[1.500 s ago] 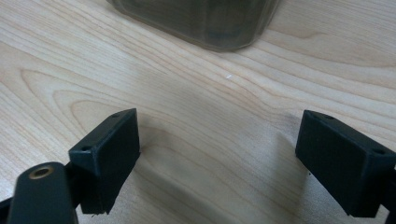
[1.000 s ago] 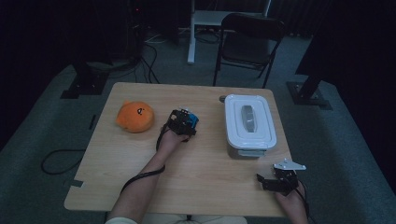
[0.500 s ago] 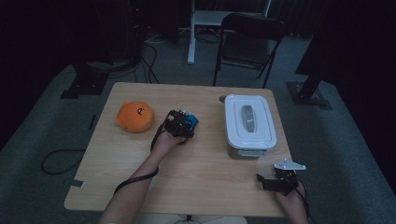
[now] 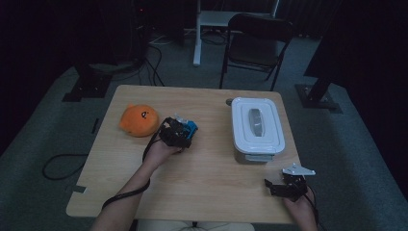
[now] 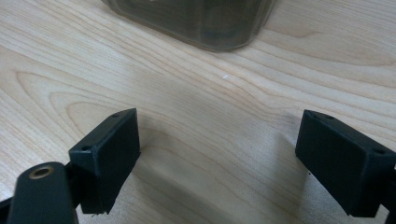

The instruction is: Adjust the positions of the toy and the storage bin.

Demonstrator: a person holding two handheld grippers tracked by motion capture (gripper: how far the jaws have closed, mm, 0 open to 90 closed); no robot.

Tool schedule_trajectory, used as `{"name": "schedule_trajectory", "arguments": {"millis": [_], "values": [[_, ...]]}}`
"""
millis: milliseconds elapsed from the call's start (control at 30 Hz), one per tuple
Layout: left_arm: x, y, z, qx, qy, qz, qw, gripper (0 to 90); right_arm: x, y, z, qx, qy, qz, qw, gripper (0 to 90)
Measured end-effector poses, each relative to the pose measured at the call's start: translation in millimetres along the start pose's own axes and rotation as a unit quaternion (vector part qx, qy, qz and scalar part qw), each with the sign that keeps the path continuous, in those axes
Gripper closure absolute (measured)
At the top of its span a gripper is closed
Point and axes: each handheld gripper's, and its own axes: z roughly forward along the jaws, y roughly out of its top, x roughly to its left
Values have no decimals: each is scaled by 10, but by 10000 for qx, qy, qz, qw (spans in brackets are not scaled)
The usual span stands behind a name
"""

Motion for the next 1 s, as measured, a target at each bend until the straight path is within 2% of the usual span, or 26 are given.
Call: {"name": "schedule_trajectory", "arguments": {"millis": [67,133,267,333,367,433,467,500,533,600,667,733,767,800,867,967,1000], "values": [[-21,-91,-101,-63,-44,69,9999,256,0,1,1,2,-4,6,10000,134],[-34,-120,-136,-66,-21,105,9999,256,0,1,1,2,-4,6,10000,134],[-107,-287,-282,30,4,435,9990,256,0,1,1,2,-5,7,10000,134],[-115,-326,-308,-7,-9,433,9991,256,0,1,1,2,-5,7,10000,134],[-129,-391,-355,23,-21,520,9986,256,0,1,1,2,-5,7,10000,134],[-129,-391,-355,23,-21,520,9986,256,0,1,1,4,-5,10,10000,134],[-152,-484,-425,7,-35,597,9982,256,-1,1,1,2,-7,9,10000,134],[-152,-484,-425,7,-35,597,9982,256,-1,1,1,2,-7,9,10000,134],[-156,-547,-481,-60,-156,666,9976,256,-1,1,1,3,-11,10,10000,134],[-153,-573,-508,-64,-238,619,9978,255,-1,1,1,3,-12,12,10000,134],[-153,-665,-583,-129,-236,827,9962,255,-1,1,1,3,-19,18,10000,134],[-135,-731,-619,-175,-219,839,9961,255,-1,1,1,3,-19,18,10000,134],[-135,-731,-619,-175,-219,839,9961,255,-1,1,1,3,-19,18,10000,134],[-130,-802,-652,-152,-168,947,9952,255,-1,1,1,4,-19,21,10000,134],[-120,-837,-663,-112,-192,940,9953,255,-1,1,1,3,-20,19,10000,134],[-70,-1012,-668,-12,-254,970,9950,255,-1,1,1,5,-20,21,10000,134],[-70,-1012,-668,-12,-254,970,9950,255,-1,1,1,5,-20,21,10000,134]]}}
